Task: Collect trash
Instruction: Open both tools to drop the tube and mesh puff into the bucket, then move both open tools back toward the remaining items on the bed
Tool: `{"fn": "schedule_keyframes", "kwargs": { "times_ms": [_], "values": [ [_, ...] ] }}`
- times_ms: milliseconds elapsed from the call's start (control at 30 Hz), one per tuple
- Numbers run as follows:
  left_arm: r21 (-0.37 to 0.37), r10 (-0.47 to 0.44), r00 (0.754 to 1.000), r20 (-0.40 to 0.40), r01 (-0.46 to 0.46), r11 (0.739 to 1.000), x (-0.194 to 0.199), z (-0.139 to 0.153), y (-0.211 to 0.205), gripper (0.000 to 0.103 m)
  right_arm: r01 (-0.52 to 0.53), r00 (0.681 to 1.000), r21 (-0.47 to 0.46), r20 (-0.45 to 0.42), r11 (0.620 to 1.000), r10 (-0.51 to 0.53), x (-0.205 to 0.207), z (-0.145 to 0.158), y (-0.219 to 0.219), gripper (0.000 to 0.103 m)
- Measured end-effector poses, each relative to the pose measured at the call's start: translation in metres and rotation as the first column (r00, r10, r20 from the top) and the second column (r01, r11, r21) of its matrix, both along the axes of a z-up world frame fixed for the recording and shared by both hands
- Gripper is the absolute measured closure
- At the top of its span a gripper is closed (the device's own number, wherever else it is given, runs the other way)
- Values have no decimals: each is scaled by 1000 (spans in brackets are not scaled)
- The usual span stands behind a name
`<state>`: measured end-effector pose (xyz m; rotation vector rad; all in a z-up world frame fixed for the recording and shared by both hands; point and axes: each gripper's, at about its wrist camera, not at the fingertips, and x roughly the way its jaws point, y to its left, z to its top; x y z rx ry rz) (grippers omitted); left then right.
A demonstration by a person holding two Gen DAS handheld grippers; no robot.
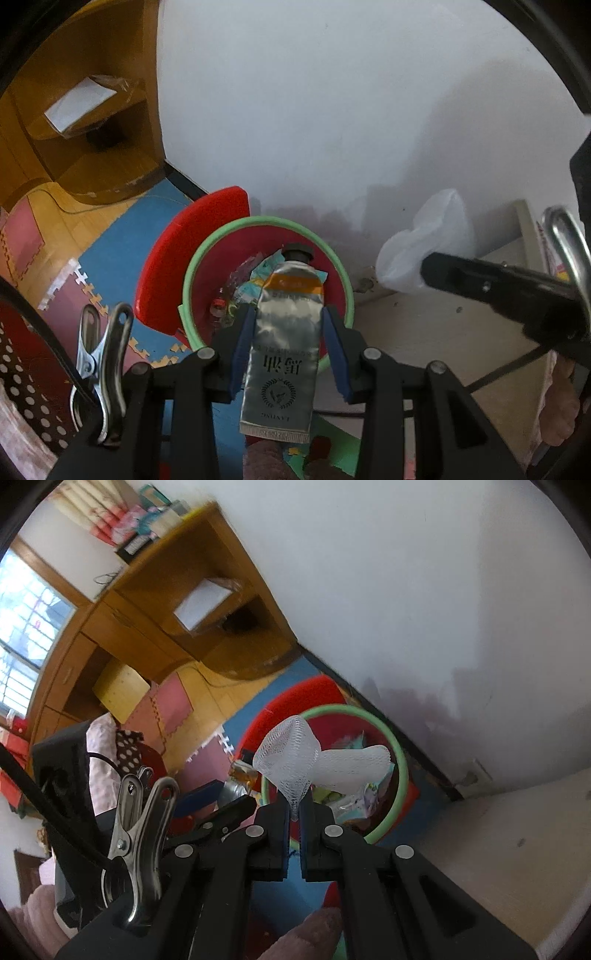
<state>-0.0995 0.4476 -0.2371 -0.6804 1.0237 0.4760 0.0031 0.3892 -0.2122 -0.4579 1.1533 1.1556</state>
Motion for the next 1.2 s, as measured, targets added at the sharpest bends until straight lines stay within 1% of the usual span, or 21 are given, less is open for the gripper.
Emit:
{"fn": "schedule_keyframes", "kwargs": {
  "times_ms": [200, 300, 467, 600, 700, 833, 867, 933, 1000, 1200],
  "values": [
    [-25, -16, 999, -31, 15, 1000, 15, -31, 11, 64, -6, 1000, -66, -3, 998, 6, 11, -26, 21, 98],
    [-38, -18, 999, -40, 16, 999, 18, -41, 14, 70, -1, 1000, -91, -10, 996, 0, 15, -37, 31, 98],
    [-51, -30, 998, -53, 27, 998, 24, -54, 21, 70, 5, 1000, -119, -22, 993, -7, 22, -52, 37, 98],
    [-51, -32, 998, -61, 29, 998, 25, -57, 24, 70, 7, 999, -131, -30, 991, -11, 24, -58, 41, 98],
    [-56, -17, 996, -84, 13, 998, 25, -57, 24, 64, 9, 999, -136, -49, 991, -16, 25, -62, 42, 98],
    [-59, -1, 995, -101, -5, 998, 21, -56, 25, 63, 10, 997, -133, -69, 991, -19, 26, -63, 43, 87],
    [-57, 2, 995, -104, -8, 998, 20, -55, 25, 63, 9, 998, -136, -67, 991, -19, 26, -63, 43, 85],
    [-55, 10, 994, -108, -16, 998, 16, -53, 26, 62, 9, 998, -138, -57, 990, -17, 25, -63, 44, 76],
    [-58, 21, 994, -109, -28, 998, 11, -51, 27, 62, 14, 999, -134, -43, 991, -20, 24, -61, 42, 71],
    [-63, 33, 994, -103, -40, 997, 2, -43, 25, 62, 15, 998, -120, -57, 993, -22, 19, -54, 37, 71]
  ]
}}
